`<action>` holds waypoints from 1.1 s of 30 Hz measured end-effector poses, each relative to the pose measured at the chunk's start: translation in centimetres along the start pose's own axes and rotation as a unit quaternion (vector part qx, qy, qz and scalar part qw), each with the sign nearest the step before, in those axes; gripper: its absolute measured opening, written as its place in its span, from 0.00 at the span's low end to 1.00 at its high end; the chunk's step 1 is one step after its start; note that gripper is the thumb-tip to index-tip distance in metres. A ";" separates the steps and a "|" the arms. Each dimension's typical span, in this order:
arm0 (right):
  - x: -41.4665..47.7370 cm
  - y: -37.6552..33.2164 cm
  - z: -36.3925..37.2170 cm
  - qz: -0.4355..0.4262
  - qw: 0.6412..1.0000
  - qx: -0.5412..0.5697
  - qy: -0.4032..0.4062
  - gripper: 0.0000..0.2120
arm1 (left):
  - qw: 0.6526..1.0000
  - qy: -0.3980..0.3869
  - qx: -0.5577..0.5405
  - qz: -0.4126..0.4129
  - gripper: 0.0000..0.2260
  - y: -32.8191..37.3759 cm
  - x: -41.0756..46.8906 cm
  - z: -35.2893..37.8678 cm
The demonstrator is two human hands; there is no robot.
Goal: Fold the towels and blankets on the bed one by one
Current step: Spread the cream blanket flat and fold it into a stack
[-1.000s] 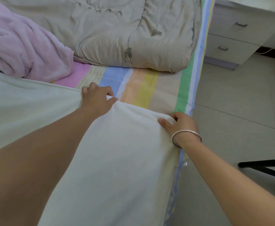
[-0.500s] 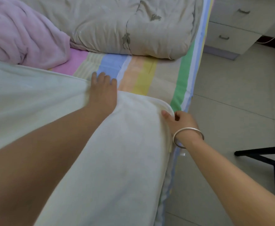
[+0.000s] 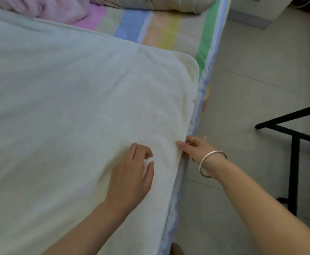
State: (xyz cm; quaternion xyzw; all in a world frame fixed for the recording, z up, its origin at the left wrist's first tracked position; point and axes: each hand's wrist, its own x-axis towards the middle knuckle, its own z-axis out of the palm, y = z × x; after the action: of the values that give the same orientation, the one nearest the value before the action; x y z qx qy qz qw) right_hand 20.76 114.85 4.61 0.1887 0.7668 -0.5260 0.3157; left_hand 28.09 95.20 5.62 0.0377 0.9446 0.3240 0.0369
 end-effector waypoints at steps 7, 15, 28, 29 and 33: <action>-5.1 2.0 4.7 0.082 0.995 -0.008 -0.049 0.16 | 0.996 -0.075 -0.001 -0.048 0.07 -3.6 -10.0 -1.5; -17.5 9.5 11.8 0.167 0.977 0.059 -0.118 0.12 | 0.976 -0.200 -0.029 -0.079 0.03 -4.9 -17.1 -4.1; -24.0 17.6 18.2 0.169 0.983 -0.071 -0.022 0.11 | 0.824 -0.548 0.083 -0.119 0.18 -5.0 -32.1 -4.8; -24.4 18.2 18.2 0.166 0.983 -0.083 -0.016 0.11 | 0.826 -0.544 0.120 -0.089 0.17 -4.8 -32.5 -4.6; -26.3 19.4 18.2 0.177 0.977 -0.101 -0.058 0.13 | 0.825 -0.551 0.103 -0.074 0.14 -4.0 -34.2 -3.6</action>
State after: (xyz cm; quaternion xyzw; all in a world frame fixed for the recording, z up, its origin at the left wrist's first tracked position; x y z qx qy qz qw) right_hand 57.16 106.43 4.69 0.2577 0.7506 -0.3914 0.4658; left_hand 61.62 86.62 7.56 0.1434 0.7953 0.1466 0.5705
